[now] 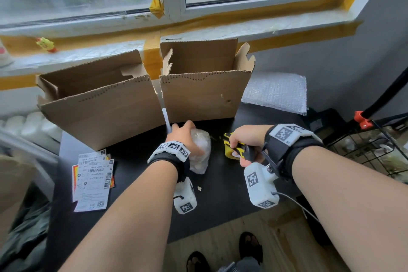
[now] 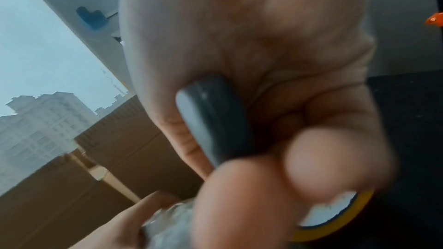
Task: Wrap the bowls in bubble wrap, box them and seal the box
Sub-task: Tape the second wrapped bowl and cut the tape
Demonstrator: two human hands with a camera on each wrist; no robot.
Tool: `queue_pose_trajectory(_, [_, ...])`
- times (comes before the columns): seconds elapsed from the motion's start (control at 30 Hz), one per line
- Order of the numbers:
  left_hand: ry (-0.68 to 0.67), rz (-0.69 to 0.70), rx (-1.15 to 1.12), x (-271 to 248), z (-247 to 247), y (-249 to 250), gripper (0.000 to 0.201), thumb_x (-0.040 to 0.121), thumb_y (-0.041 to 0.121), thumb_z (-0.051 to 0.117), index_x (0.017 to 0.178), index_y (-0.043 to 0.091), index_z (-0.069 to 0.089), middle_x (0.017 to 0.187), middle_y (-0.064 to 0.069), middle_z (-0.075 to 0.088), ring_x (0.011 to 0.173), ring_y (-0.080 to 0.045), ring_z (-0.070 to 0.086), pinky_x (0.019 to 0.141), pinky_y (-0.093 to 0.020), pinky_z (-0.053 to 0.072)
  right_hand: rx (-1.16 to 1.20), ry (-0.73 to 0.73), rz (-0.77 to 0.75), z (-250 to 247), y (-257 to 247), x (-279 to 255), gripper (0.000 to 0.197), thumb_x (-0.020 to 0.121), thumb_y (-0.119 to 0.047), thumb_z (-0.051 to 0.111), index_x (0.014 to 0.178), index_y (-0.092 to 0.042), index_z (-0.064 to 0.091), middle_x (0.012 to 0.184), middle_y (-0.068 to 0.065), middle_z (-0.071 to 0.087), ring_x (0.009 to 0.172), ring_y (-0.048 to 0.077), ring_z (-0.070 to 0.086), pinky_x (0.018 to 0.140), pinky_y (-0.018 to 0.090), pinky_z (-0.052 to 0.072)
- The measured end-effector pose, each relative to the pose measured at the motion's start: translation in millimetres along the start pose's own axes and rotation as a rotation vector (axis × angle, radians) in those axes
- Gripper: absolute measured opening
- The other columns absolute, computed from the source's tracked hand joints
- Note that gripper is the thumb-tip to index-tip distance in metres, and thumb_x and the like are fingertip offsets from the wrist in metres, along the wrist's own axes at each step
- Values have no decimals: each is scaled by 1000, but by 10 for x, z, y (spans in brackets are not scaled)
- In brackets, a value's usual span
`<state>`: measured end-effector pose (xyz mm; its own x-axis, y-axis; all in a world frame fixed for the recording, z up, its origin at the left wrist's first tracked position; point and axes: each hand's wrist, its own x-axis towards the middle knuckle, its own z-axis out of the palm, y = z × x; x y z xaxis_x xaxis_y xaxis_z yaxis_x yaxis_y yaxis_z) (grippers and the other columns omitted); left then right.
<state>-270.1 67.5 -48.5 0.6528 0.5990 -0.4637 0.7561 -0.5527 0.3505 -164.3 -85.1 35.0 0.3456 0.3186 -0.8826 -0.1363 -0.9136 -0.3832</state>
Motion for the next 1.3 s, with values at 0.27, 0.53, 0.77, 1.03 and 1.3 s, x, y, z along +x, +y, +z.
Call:
queue_pose_trajectory(0.27, [91,-202,-612,-25,-135,-385,64,64,33,70,121,29,43,98,2,52,86,-22,56,77,-40,58,-151,108,-164,180,-13,278,35,91,-38,40,90,-5,49,51,13,58,37,25,54,49,23,46])
queue_pose_trajectory(0.53, [125,-231,-881,-18,-20,-531,71,48,34,63,117,33,45,117,-3,53,101,-30,58,79,-53,57,-713,924,-649,8,455,743,35,80,-45,41,72,-17,60,96,0,55,101,27,47,87,38,33])
queue_pose_trajectory(0.77, [134,-290,-990,61,20,-348,57,62,23,63,116,29,46,118,-6,51,100,-33,58,64,-41,58,-700,748,-342,-351,536,829,37,86,-51,36,77,-27,62,116,-2,57,103,25,53,98,46,29])
queue_pose_trajectory(1.03, [138,-279,-1022,46,91,-251,52,71,14,64,119,26,46,122,-2,49,102,-29,57,62,-38,57,-642,731,-449,-366,633,647,34,92,-43,35,75,-18,51,99,0,45,73,27,42,75,34,31])
queue_pose_trajectory(1.3, [110,-317,-1116,-17,110,-297,42,74,9,59,112,23,49,122,-6,50,105,-31,56,63,-41,59,-638,657,-821,-205,511,800,29,95,-41,42,91,-15,54,99,0,42,84,26,47,79,35,37])
